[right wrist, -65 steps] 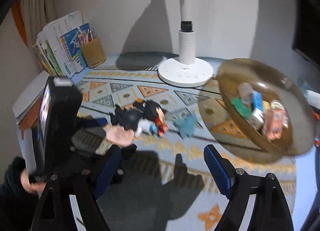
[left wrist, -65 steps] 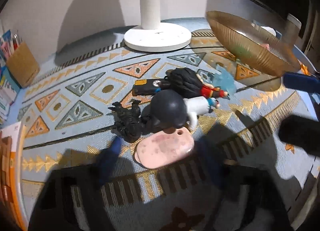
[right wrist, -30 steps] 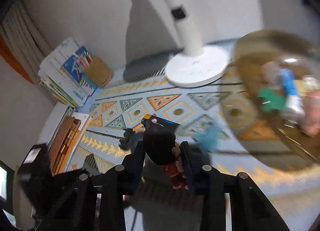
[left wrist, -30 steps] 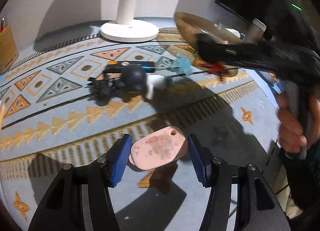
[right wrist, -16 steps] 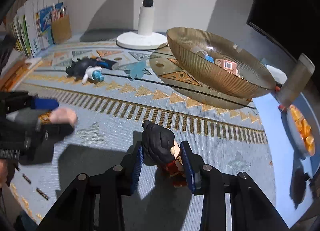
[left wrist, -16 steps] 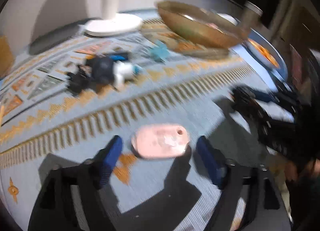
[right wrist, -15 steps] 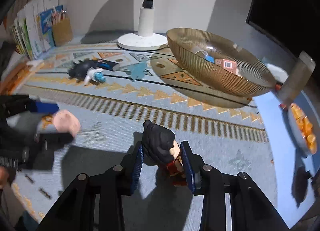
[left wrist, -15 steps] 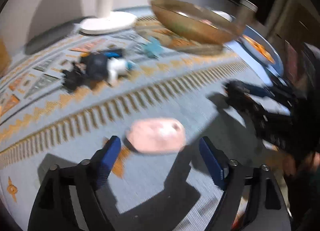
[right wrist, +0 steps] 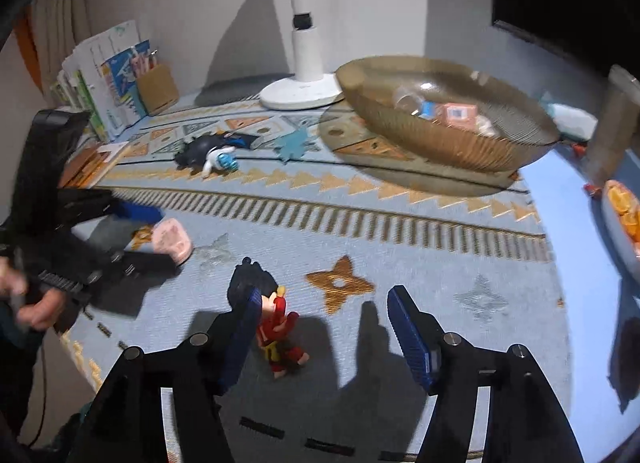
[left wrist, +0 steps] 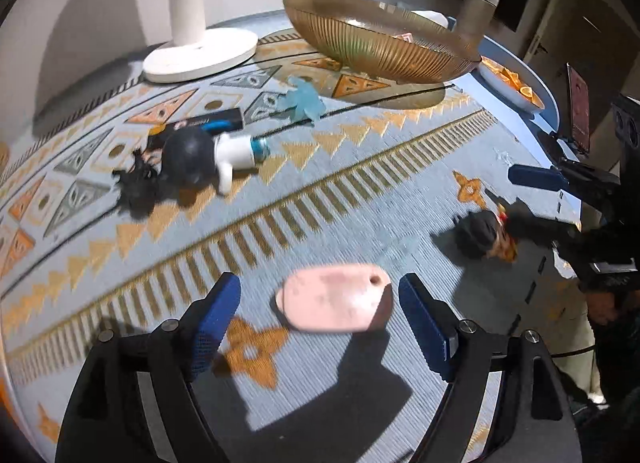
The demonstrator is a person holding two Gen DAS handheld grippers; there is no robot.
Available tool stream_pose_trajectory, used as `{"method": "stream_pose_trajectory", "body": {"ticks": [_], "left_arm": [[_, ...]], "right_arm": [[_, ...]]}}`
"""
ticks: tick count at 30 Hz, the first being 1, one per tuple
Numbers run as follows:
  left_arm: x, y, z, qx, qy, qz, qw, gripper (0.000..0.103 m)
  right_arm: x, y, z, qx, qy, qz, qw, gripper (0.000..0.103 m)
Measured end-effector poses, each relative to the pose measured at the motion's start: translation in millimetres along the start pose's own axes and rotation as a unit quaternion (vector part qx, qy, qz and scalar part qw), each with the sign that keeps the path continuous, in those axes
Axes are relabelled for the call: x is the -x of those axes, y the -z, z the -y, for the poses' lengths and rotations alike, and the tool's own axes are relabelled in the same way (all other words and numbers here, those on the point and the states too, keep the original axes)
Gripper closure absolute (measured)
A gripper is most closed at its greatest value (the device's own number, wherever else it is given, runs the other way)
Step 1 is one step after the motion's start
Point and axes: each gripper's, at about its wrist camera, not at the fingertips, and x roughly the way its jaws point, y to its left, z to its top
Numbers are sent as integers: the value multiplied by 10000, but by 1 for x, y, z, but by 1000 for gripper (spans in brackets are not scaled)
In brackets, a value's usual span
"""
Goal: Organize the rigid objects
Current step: 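Carry the pink tag and red-clothed figure up over the amber bowl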
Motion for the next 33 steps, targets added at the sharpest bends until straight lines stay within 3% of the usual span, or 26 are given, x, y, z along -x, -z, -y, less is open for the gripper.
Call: {"method": "stream_pose_trajectory", "body": {"ticks": [4, 8, 12, 18, 20, 21, 22, 24, 29, 33], "left_arm": [[-5, -5, 8, -172, -88, 8, 9998, 23], [-2, -1, 27, -374, 406, -104, 9984, 23], [4, 8, 40, -632, 680, -311, 9952, 23], [-2, 3, 29, -504, 15, -186, 9986, 23], [-4, 1, 32, -655, 7, -99, 9978, 26], [-4, 1, 35, -735, 24, -88, 9973, 33], [-4, 1, 39, -819, 47, -67, 9966, 48], [-4, 2, 47, -961, 19, 15, 9954, 68], [1, -7, 60, -906, -281, 260, 9952, 68], [33, -44, 59, -661, -246, 773, 9945, 68]], "right_arm": [[-6, 3, -1, -111, -497, -65, 9987, 33], [-7, 12, -6, -59, -794, -151, 9967, 33], [-5, 16, -10, 130, -762, -172, 9969, 33], [-13, 11, -6, 32, -743, -145, 9971, 33], [-16, 8, -8, 13, -638, -128, 9979, 36], [-17, 7, -12, 74, -502, -108, 9987, 46], [-18, 7, -14, 147, -374, -111, 9991, 50], [-19, 7, -17, 267, -71, -71, 9996, 64], [-13, 7, -10, 88, -70, 58, 9999, 65], [15, -11, 8, -61, 35, 504, 9987, 66]]}}
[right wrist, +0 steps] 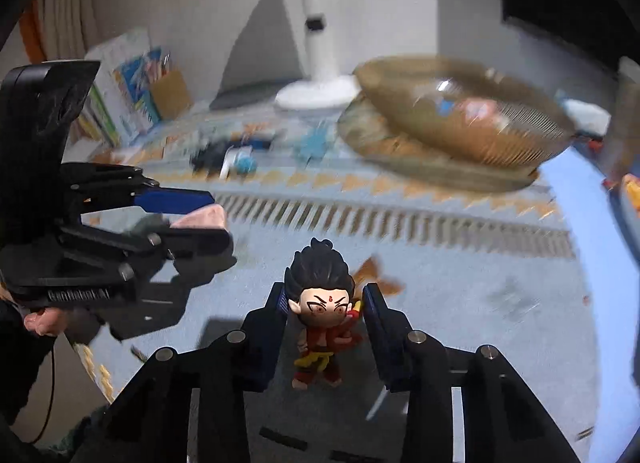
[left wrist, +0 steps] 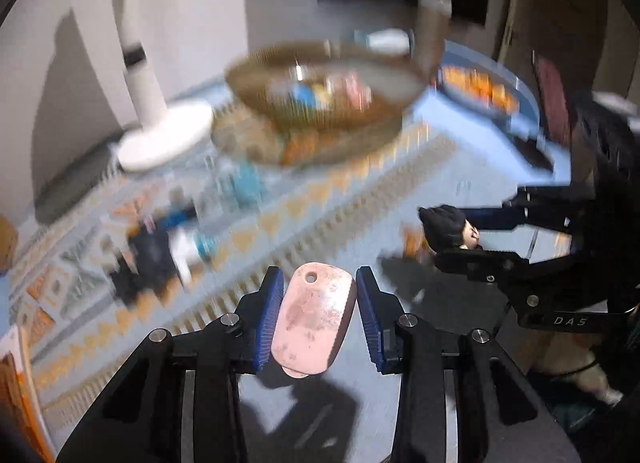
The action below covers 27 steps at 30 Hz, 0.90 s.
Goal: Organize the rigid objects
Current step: 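Carry the pink tag and red-clothed figure up over the amber bowl, then open both tools to drop the tag and figure into the bowl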
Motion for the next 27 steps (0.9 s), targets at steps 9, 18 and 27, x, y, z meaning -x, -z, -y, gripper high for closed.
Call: {"method": "stream_pose_trajectory", "body": {"ticks": [9, 18, 27], "left_arm": [[32, -119, -6, 265, -88, 1175, 9927, 68], [-18, -143, 0, 695, 425, 1214, 9893, 68], [-76, -143, 7, 909, 687, 779, 9904, 68]], "right_arm": [[85, -90, 79, -649, 922, 1712, 9788, 66], [102, -115, 132, -1122, 1195, 2090, 9641, 66], [19, -126, 153, -1435, 950, 750, 9822, 65]]}}
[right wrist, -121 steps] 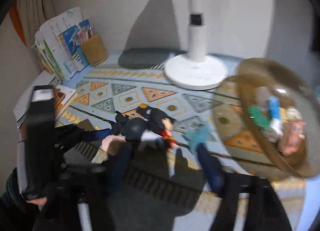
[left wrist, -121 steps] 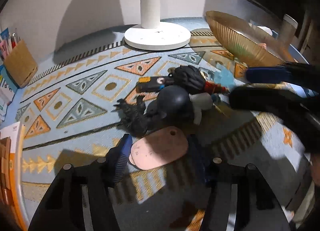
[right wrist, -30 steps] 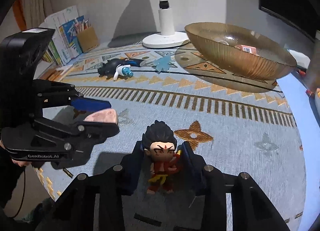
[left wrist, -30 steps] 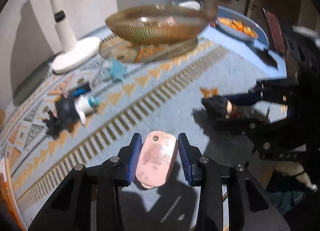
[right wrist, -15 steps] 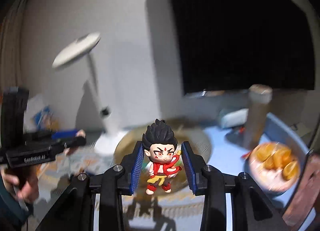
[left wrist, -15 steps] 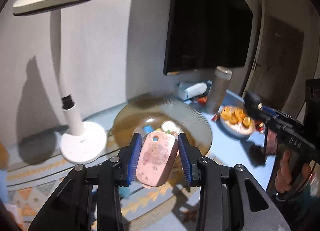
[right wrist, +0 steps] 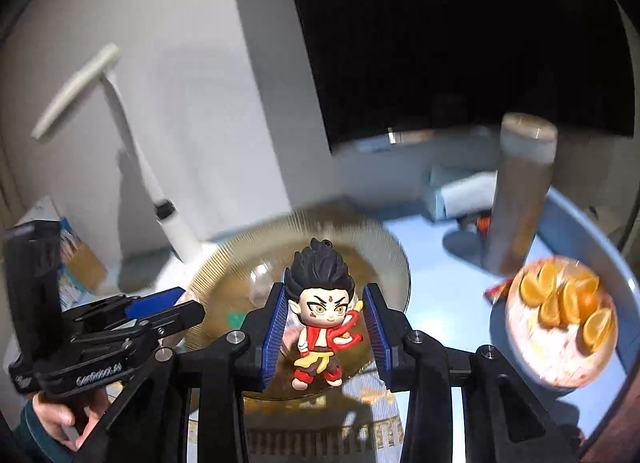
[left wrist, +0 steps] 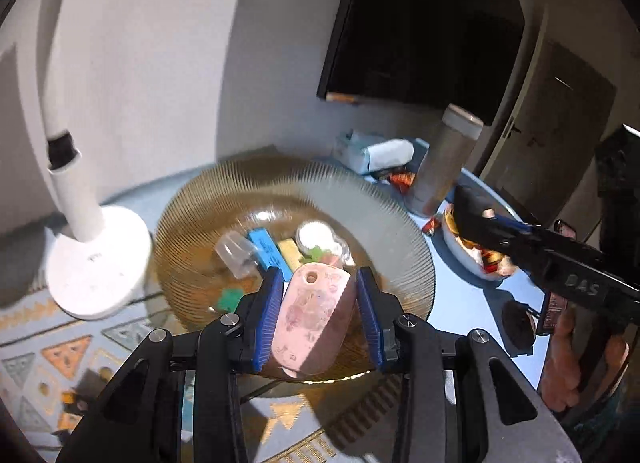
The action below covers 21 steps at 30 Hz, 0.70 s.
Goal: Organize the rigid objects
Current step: 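Open both tools to drop the tag and figure into the bowl, then move both tools back toward the black figure and black USB stick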
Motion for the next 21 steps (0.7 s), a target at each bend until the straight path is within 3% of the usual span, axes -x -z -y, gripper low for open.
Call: {"method": "stream_pose_trajectory", "body": {"ticks": [5, 6, 7, 8, 9, 15, 21], "left_arm": [[-17, 3, 4, -76, -44, -148, 9999, 66], [-17, 2, 4, -59, -109, -145, 9998, 49], [-15, 2, 3, -15, -188, -81, 9998, 27], [-9, 1, 1, 29, -218, 63, 9997, 20], [0, 1, -1, 55, -188, 287, 9994, 17], [56, -5, -16, 80, -175, 688, 9974, 17], [146, -2, -36, 174, -605, 1303, 9895, 17]], "right_arm": [[-31, 1, 10, -275, 29, -387, 9989, 62], [-30, 0, 12, -321, 81, -348, 9988, 52], [-29, -1, 14, -362, 152, -271, 9989, 44], [-22, -1, 15, -426, 244, -95, 9988, 31], [-17, -3, 15, -442, 238, 18, 9987, 30], [21, -8, -8, -150, 137, 426, 9989, 30], [51, -4, -52, 141, -282, 496, 9983, 28]]}}
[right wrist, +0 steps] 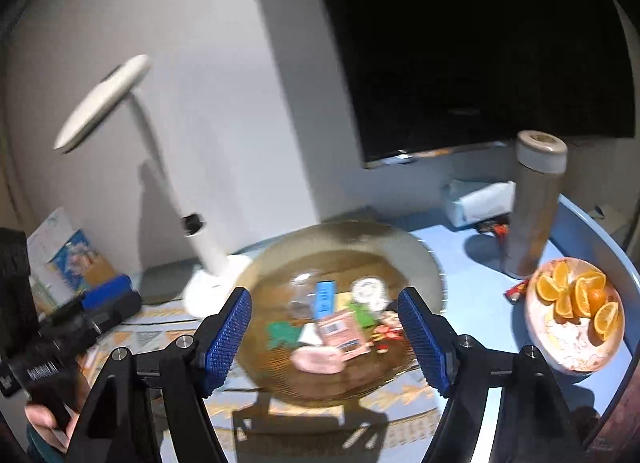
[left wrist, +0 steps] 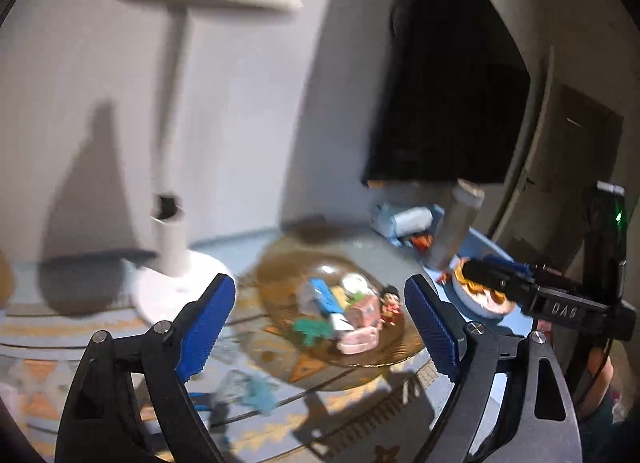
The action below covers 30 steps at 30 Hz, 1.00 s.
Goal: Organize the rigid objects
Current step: 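Move both tools back toward the black figure and black USB stick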
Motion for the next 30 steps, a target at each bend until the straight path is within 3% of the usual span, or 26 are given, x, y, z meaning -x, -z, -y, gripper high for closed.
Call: {"method": "stream_pose_trajectory", "body": {"ticks": [5, 9, 14, 17, 19, 24, 30], "left_arm": [[82, 4, -25, 0, -594, 507, 9969, 17], [106, 40, -58, 290, -1012, 306, 9940, 7], [91, 107, -106, 424, -1712, -374, 9836, 7], [66, 141, -134, 608, -1809, -850, 9779, 8], [49, 156, -148, 790, -1715, -1146, 9753, 8], [19, 171, -155, 852, -1799, -1742, 9644, 11], [13, 173, -144, 579, -1659, -1995, 9640, 11]], "right_arm": [[31, 7, -52, 308, -463, 314, 9980, 19], [25, 34, -86, 539, -674, 187, 9961, 11], [-24, 100, -118, 1008, -962, -267, 9899, 11], [-63, 137, -125, 1015, -1053, -934, 9848, 11], [-75, 148, -127, 1052, -1048, -1125, 9825, 11], [-89, 159, -120, 1090, -997, -1356, 9797, 11], [-94, 162, -129, 1327, -918, -1451, 9762, 11]]}}
